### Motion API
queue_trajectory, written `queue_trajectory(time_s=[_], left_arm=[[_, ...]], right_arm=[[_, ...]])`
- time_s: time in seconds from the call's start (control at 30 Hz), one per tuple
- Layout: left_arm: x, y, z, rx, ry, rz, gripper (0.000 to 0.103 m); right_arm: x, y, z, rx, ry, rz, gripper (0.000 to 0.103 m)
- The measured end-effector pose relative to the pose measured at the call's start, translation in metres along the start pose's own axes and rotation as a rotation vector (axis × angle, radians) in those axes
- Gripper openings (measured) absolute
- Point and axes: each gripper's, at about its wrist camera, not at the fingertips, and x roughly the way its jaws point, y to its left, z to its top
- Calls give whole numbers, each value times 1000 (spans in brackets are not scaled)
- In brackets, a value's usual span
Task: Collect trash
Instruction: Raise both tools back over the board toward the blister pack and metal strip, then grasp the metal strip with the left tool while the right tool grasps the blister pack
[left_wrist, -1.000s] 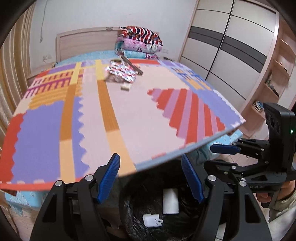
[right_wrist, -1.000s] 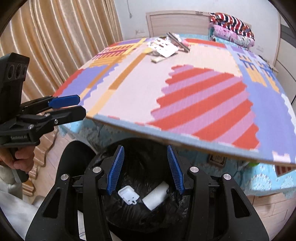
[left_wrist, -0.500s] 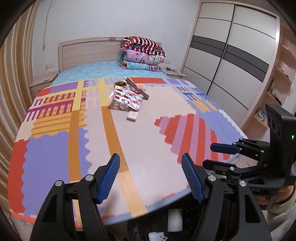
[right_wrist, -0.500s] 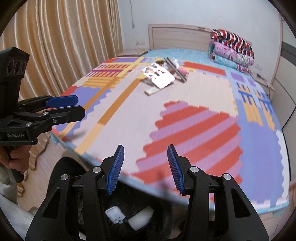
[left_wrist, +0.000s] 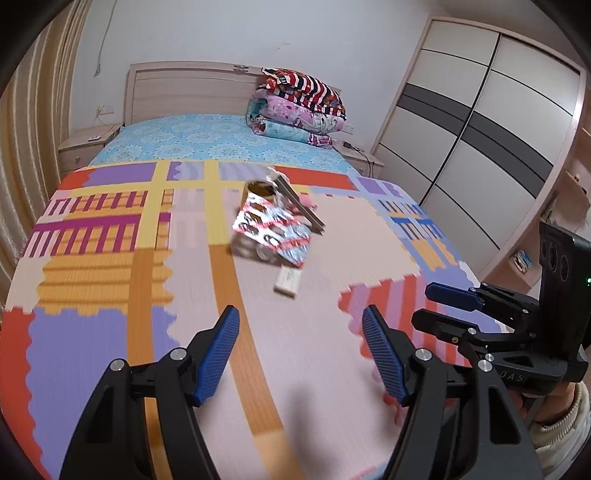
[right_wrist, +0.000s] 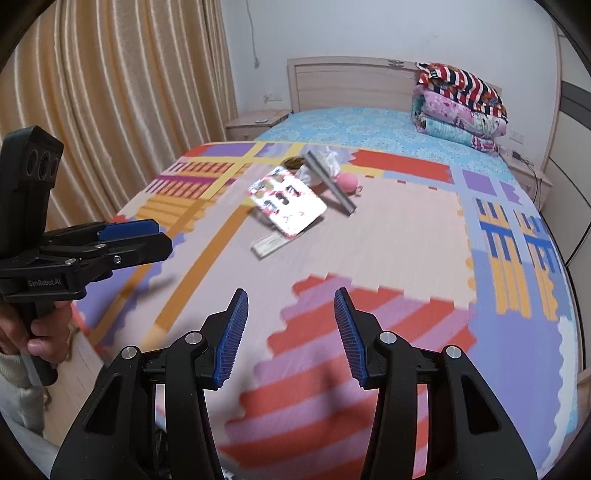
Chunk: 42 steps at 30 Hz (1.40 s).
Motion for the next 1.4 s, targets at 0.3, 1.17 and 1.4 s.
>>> queue_trajectory(time_s=[0.3,1.17,1.4], left_arm=[[42,38,35,-61,28,1,66],[117,69,70,-140,102,-95,32],[110,67,72,-151,83,-116,10]], right_arm=[[42,-27,40,-7,12,-22,48],[136,-41,79,-175,58,-51,20],[131,-45,79,-149,38,-49,14]])
